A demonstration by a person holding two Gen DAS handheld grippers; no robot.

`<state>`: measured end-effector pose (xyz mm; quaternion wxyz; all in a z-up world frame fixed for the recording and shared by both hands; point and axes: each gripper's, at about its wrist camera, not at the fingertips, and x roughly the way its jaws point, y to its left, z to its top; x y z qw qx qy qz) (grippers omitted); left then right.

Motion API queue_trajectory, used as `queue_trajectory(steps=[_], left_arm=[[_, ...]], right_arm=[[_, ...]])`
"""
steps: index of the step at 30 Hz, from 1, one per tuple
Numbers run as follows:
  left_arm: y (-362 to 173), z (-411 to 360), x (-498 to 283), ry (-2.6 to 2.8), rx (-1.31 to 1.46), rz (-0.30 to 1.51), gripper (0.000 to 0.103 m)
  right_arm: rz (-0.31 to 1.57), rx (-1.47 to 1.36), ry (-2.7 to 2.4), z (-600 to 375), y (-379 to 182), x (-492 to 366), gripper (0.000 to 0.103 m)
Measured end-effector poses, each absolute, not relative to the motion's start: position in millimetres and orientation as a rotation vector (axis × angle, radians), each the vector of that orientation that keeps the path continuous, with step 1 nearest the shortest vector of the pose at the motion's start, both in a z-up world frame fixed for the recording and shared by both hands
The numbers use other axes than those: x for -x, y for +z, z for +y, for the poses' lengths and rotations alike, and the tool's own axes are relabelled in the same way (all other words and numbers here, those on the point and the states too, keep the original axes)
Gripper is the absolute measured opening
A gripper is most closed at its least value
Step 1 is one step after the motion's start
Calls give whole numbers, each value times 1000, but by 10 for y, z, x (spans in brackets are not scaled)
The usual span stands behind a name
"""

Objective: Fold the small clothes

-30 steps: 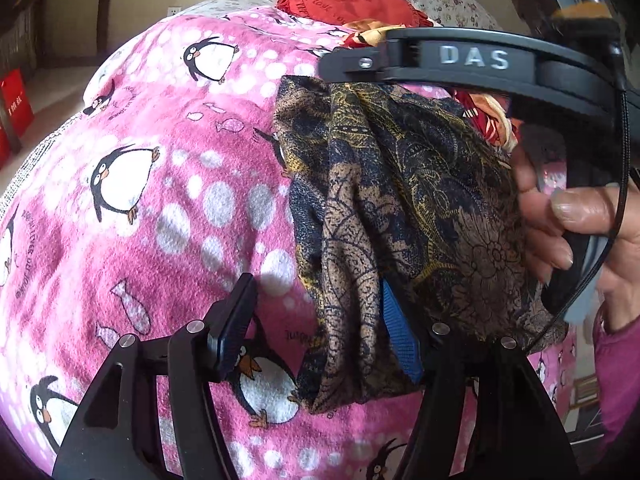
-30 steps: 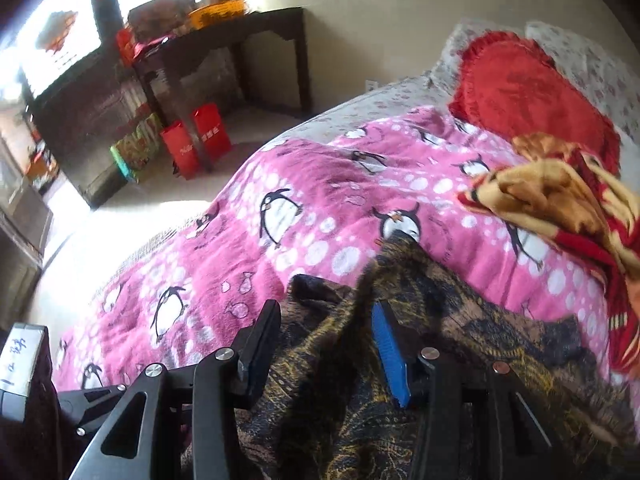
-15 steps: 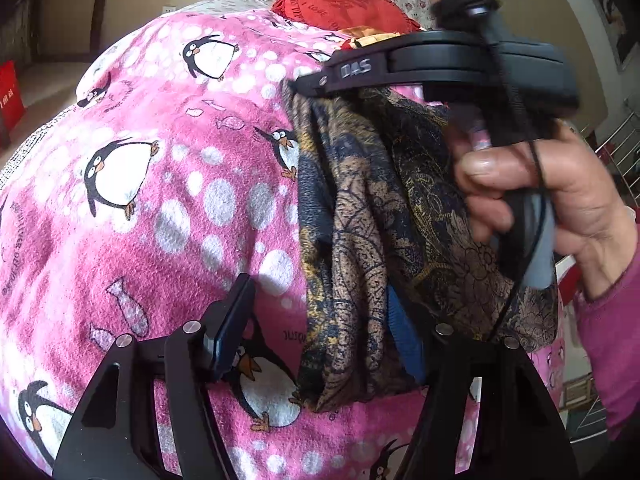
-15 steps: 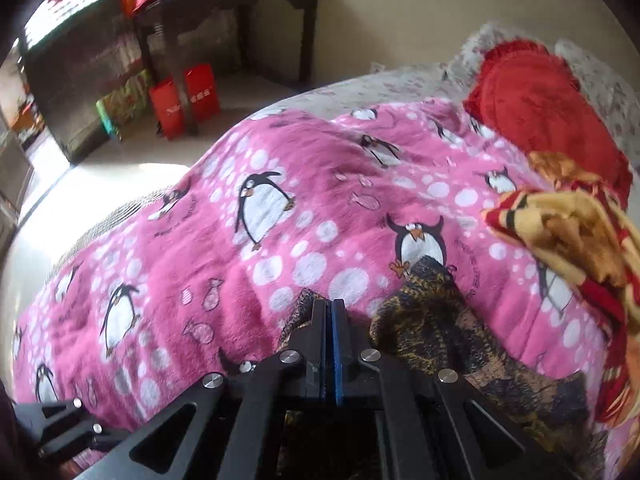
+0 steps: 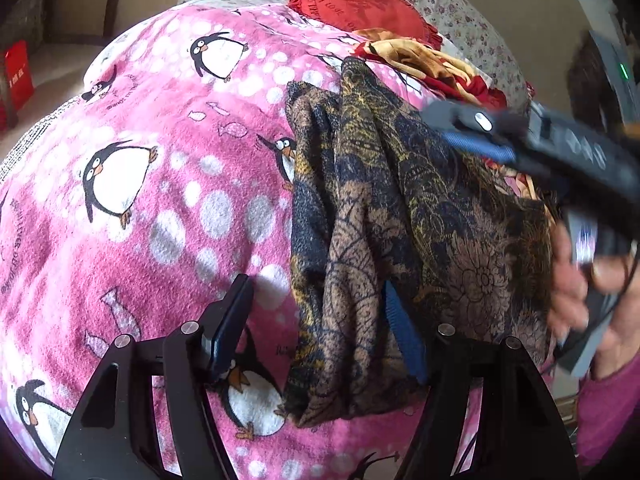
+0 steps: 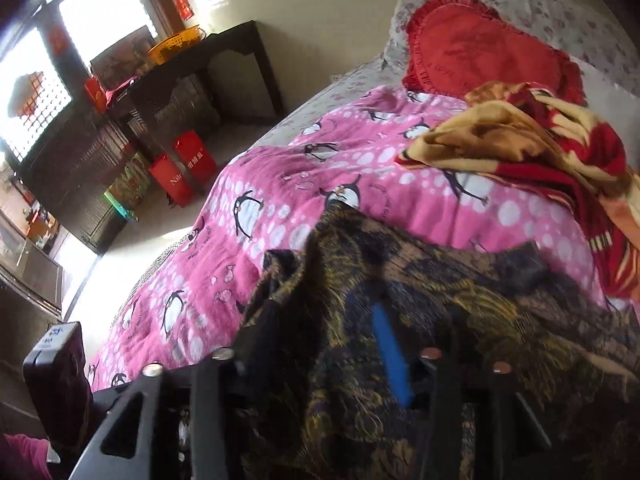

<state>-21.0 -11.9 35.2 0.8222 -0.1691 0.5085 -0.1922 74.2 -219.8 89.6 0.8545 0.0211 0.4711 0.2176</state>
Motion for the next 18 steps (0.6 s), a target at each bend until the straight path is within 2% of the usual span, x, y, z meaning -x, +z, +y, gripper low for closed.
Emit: queue_trajectory(steps=[7,9,10,11,13,18], left_arm=[[368,-322,36,-423,417,1056,67],[331,-370,-6,-464,447,1065,40],[307,-388,-33,-475,467,1076,35],[287,-391,-52,-488,502,1076,32],[303,-367,-29,-500,555,1051,23],[532,-441,139,-552,508,942,22]], right_arm=[[1036,-104,416,-2563,795,-550,56],[1021,-117,408,-2619,841,-508,56],[1011,-130,407,-2656,873,-504,57],[1008,-149,408,-2680,901,-513,59],[1011,-209,416,-2723,931,-562,69],[1090,-275,447,-2584,896,-754,73]])
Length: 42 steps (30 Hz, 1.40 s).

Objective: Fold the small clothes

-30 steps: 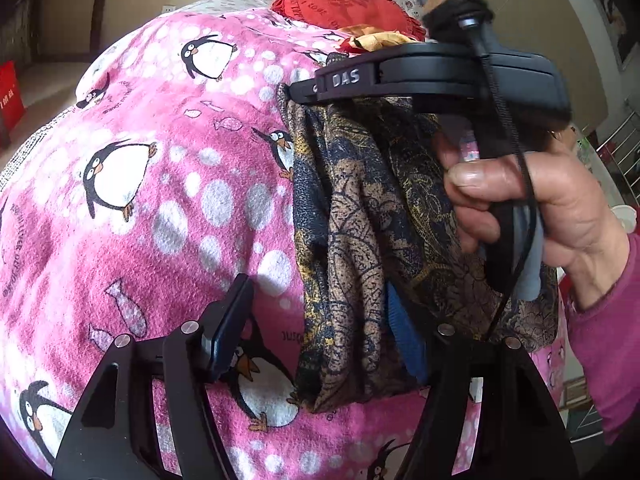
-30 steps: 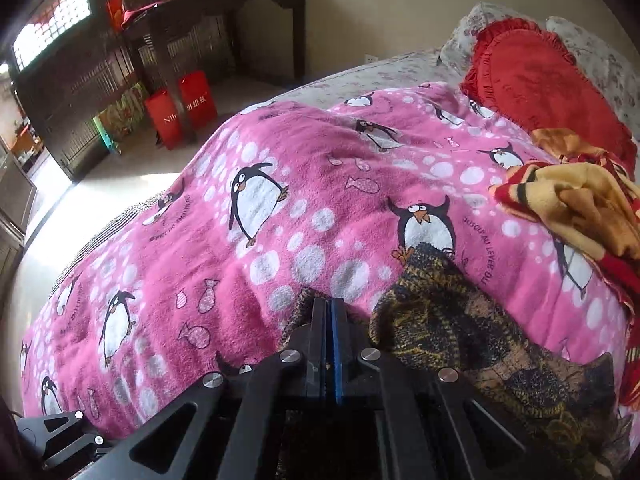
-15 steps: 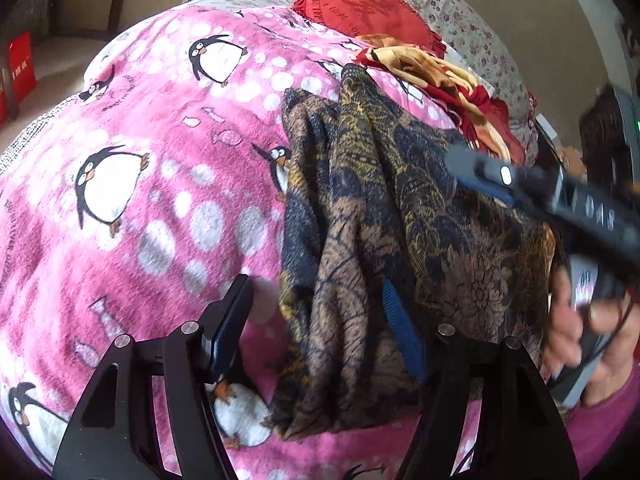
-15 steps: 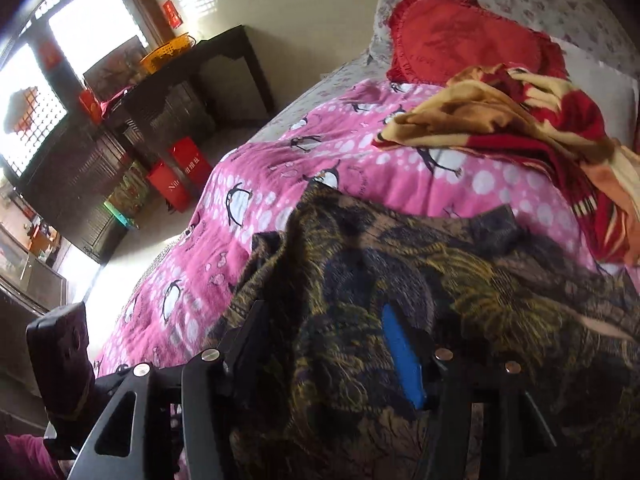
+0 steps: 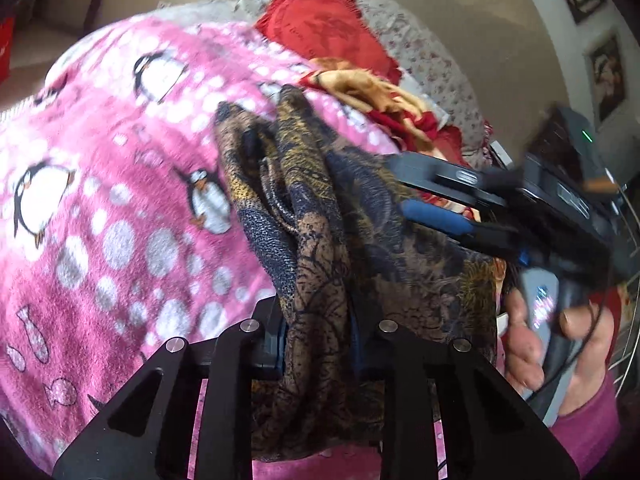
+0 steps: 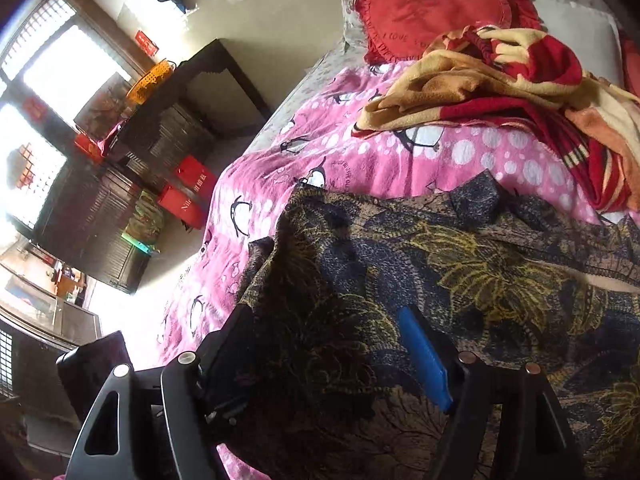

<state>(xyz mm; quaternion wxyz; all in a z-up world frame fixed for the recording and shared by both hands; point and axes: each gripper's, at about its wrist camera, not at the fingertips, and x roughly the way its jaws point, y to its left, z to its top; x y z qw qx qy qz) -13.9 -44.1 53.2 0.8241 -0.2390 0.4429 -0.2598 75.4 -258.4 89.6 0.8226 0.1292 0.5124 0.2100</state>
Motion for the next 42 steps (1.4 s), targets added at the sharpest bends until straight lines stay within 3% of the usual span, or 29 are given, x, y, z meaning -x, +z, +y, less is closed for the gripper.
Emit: queue_trajectory(steps=[9,17,18,21,22,23,25,26,27,37,38,39,42], left_arm=[[764,-863,264,-590,304,873,22],[751,-1042,196,-583,275,891,22],[751,-1031,191,-579,274,893,22],[745,-1034,195,-555,253,909,23],[727,-1012,194,-554,256,922,23],[711,-984,204,-561,269,928,25],[666,-900,223,-570,296,952,43],[642,-863,231,-560,303,967,61],[617,-833,249,-547,311,976,68],[550,-948,199,-523,314,1002,69],[566,-977,225,-518,291,1005,66],[587,-1006,250,-518,272,1006,55],[637,-1157,243,-497,212,1013,44]], right_arm=[[1223,-205,525,-1997,844,-1226,82],[1315,273,496,-1312,695,-1289,82],[1313,321,490,-1300,653,-1257,79],[1236,366,427,-1414,693,-1188,32],[1215,313,428,-1507,752,-1191,25],[1194,250,436,-1608,815,-1185,22],[1159,187,439,-1780,905,-1166,19],[1145,166,444,-1850,939,-1143,18],[1130,145,442,-1938,965,-1117,18],[1092,16,449,-2125,988,-1069,18],[1087,18,446,-2131,993,-1059,18],[1085,18,445,-2149,994,-1052,18],[1078,13,435,-2202,996,-1030,18]])
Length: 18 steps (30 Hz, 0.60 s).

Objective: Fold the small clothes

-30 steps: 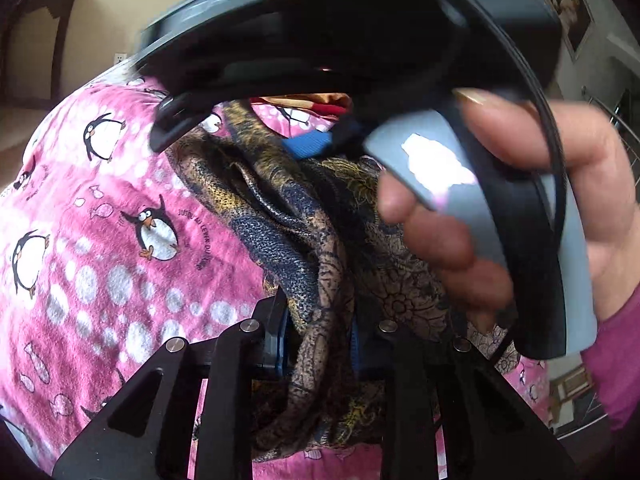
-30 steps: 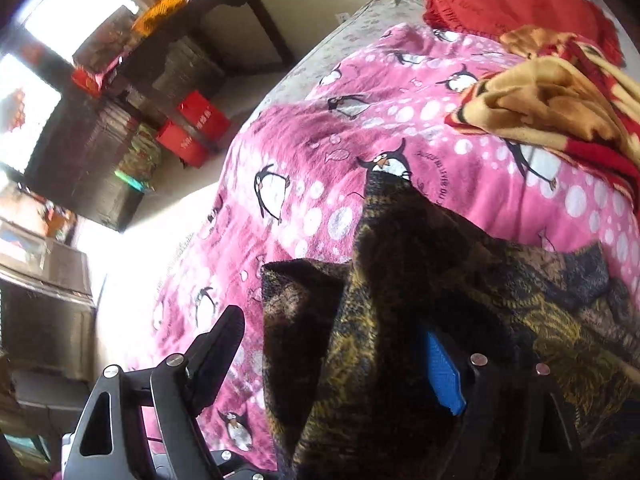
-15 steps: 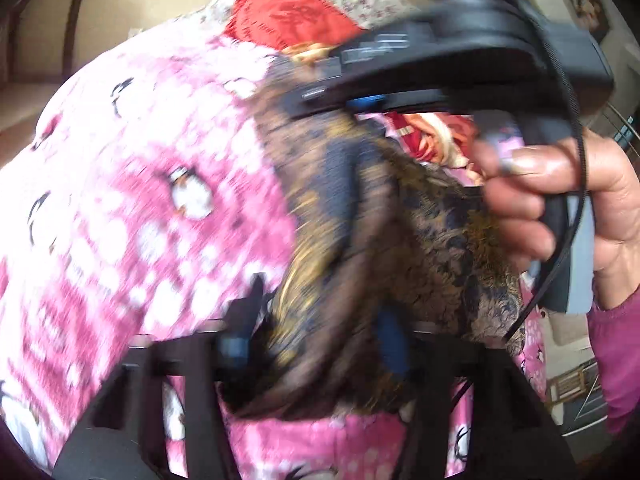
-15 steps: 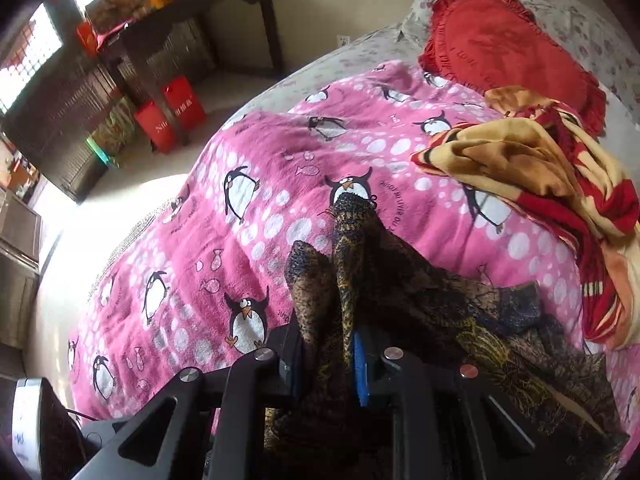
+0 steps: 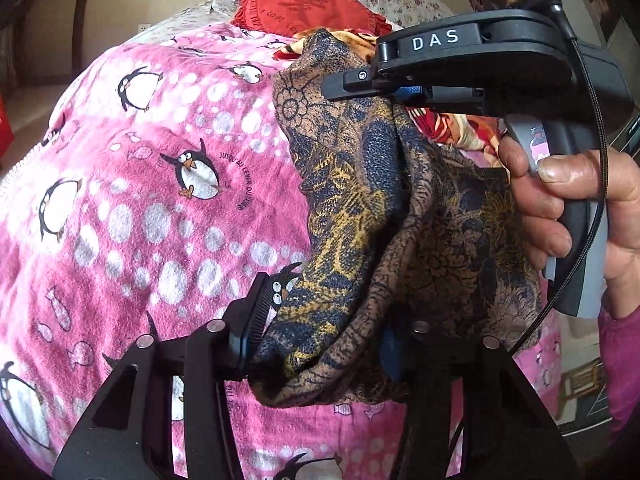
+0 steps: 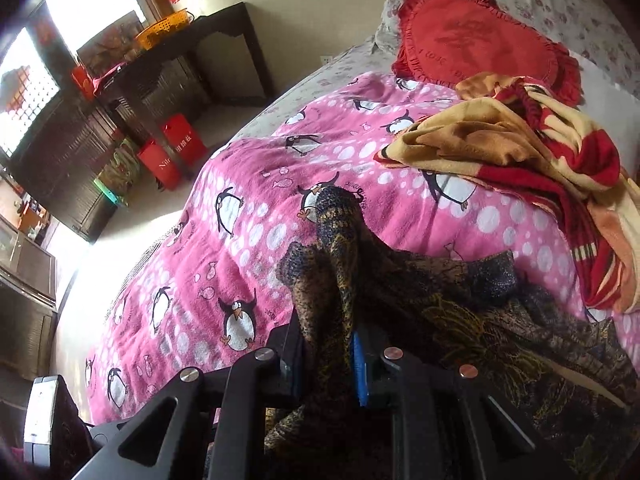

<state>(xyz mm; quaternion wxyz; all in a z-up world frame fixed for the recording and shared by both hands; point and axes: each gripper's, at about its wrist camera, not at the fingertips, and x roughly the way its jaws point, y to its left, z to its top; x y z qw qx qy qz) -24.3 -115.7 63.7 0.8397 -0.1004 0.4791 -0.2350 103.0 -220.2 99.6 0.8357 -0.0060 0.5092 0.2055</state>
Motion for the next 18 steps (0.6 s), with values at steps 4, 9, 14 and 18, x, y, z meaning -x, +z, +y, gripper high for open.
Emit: queue_trajectory(steps=[4,9,14,18], left_arm=[[730,-1235,277,-479,151,1005,35],[812,-1375,328,-492,105,992,24],[883,-1459,367,-512,85,988,18],[963,-1593,390,-550,73,977,15]], right_arm=[[1074,3,409,-2295,1012,-990,18],[1048,-8,392,-2445,1108,-882,18],[1022,-19,373,-2634,1197,-779,18],[982,-31,344,-2864,1300,-668,12]])
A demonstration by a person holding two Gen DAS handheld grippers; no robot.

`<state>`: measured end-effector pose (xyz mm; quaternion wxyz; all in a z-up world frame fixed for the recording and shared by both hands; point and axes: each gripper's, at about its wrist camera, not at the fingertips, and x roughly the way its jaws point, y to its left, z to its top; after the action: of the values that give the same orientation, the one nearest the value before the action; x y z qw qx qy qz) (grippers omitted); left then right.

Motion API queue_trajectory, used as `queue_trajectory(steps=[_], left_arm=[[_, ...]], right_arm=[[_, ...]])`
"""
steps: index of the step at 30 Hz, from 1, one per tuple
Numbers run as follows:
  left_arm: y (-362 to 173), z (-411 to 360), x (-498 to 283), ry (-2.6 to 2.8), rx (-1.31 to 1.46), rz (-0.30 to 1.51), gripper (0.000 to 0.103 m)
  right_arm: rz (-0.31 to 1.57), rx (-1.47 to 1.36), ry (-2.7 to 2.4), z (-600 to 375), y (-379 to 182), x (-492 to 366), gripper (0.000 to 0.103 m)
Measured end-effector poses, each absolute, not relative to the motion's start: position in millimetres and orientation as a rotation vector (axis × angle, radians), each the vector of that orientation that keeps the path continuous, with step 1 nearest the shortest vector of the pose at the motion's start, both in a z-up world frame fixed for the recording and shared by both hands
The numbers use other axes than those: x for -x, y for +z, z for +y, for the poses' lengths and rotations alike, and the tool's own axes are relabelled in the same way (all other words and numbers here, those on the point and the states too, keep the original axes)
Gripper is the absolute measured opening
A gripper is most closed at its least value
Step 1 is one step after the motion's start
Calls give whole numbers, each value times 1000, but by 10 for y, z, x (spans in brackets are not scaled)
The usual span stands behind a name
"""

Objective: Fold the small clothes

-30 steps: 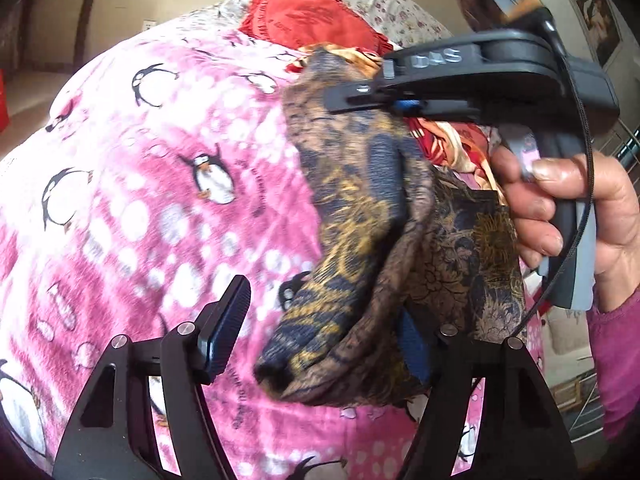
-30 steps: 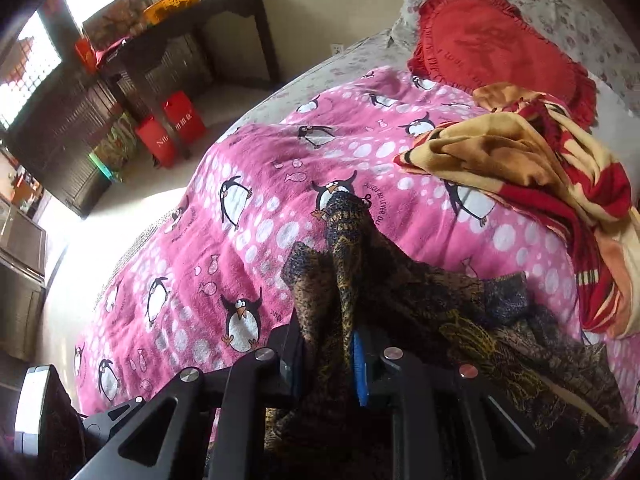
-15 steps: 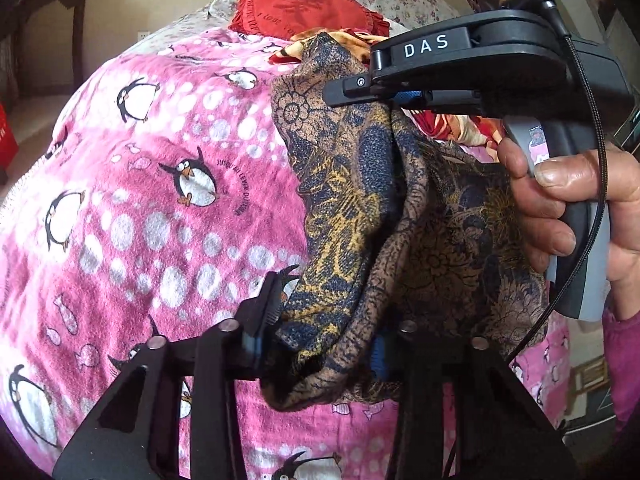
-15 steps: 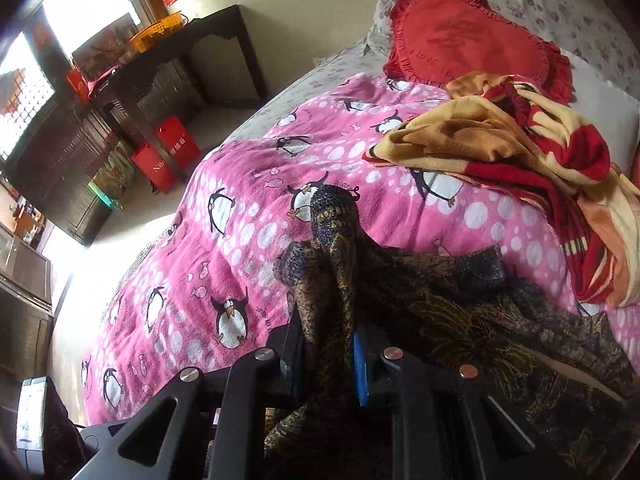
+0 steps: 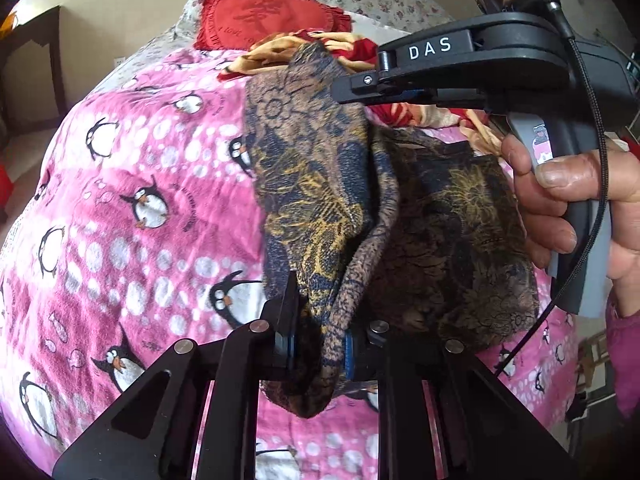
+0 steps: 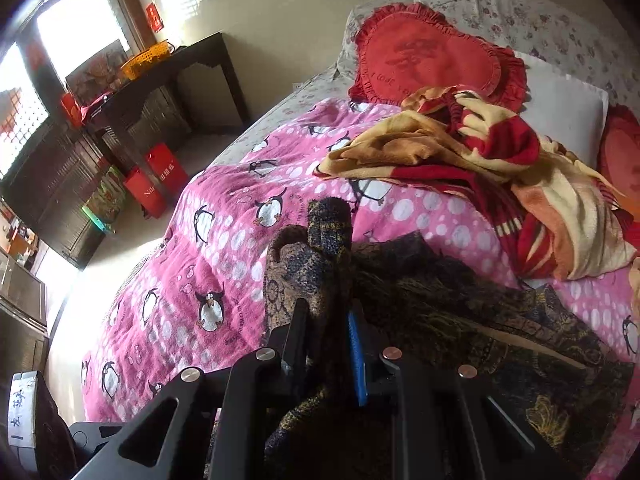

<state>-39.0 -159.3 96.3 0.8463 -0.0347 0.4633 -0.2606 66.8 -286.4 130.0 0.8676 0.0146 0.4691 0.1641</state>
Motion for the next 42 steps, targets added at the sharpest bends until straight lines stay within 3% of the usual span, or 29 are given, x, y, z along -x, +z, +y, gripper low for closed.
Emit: queue_trajectory(steps=[7,9,11,12,13,20,21,22,24,28,42], left_arm=[[1117,-1813,387,-596,63,965,15],[1077,-1833,365,-593,61,980,15],[1048,-1839,381,-590,57,986,14],[1040,-1843,386,-589,54,987,14],[1037,-1842,394,-588,52,987,14],[1039,-1807,457,-592,49,985,14],[1035,-1806,463,-594,47,986,14],[1047,-1797,494,-598,46,986,14],[1075,-1777,507,-611,53,985,14],[1224,-1787,550,-676,84,976,14],[1569,-2893,950,-949,-43,943,14]], right_arm=[[971,-179,333,-3492,1439,-560,9],[961,-267,348,-3603,1377,-515,14],[947,-368,375,-3642,1305,-479,50],[942,-405,379,-3622,1271,-474,82],[933,-429,389,-3588,1236,-481,95],[1067,-367,454,-3034,915,-840,93],[1081,-342,451,-2953,871,-886,81],[1092,-330,443,-2900,833,-919,50],[1110,-323,421,-2869,779,-955,20],[1031,-269,418,-3008,988,-816,14],[956,-247,262,-4426,1423,-223,13]])
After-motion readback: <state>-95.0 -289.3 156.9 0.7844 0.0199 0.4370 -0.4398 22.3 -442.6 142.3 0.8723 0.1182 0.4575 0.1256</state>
